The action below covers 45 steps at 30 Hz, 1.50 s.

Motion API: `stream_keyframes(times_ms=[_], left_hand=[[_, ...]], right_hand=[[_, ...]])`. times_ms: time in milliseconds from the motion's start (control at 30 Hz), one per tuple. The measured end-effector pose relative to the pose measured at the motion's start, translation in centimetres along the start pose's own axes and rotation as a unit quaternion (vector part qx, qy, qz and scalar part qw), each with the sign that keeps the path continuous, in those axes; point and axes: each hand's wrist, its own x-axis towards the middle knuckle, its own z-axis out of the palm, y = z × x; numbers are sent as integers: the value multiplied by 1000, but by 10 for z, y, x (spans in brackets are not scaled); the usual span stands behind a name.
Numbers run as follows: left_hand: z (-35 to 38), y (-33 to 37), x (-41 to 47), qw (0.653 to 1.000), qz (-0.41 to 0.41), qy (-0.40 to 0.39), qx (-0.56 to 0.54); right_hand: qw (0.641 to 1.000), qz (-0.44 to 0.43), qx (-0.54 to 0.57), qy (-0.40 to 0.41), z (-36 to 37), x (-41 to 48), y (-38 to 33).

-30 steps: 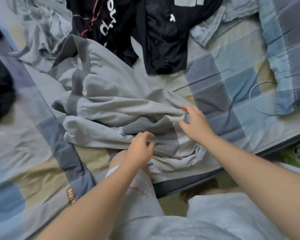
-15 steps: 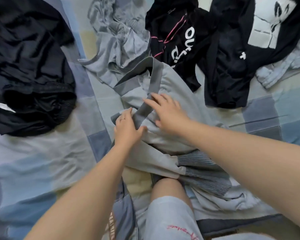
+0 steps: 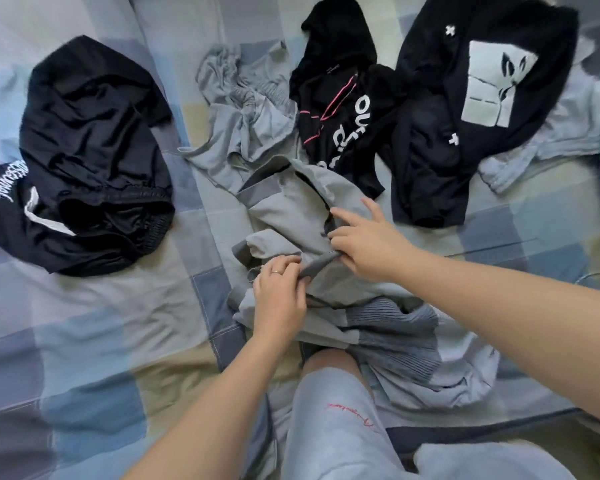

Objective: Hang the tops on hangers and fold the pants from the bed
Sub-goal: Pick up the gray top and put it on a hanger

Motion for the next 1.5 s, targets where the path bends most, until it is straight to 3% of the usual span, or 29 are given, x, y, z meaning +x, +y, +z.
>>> stream_keyframes(times_ms=[133,300,567,667,833,1033,1200,1300,1400,1500], left_hand=[[-27,49,-27,996,50,22,-75],[-57,119,-77,986,91,39,-134],[-124,244,-200,938,242,218,-116],[-164,288,-240,916,266,273,-124],[-228,333,-291,902,282,287,-157],[-284,336,-313,877,288,305,-236],[-328,304,-327,853,288,314,-302],[-345,283,-331,847,266,326,-326],[-345,248,-332,864,213,327,-317],[-340,208,-329,901,148,300,-276]], right_hand=[[988,-86,10,128,-35,-74,2],[983,-90,-19,158,-75,-175,-3],[979,-66,-86,172,-147,-361,-24],[981,-60,-10,183,-180,-405,-40],[966,-47,164,193,-227,-447,-76],[960,20,207,187,-227,-444,-113],[969,165,174,53,-174,-418,-138],[954,234,185,36,-142,-405,-150],[940,239,236,64,-132,-401,-169],[888,200,377,169,-153,-399,-183]])
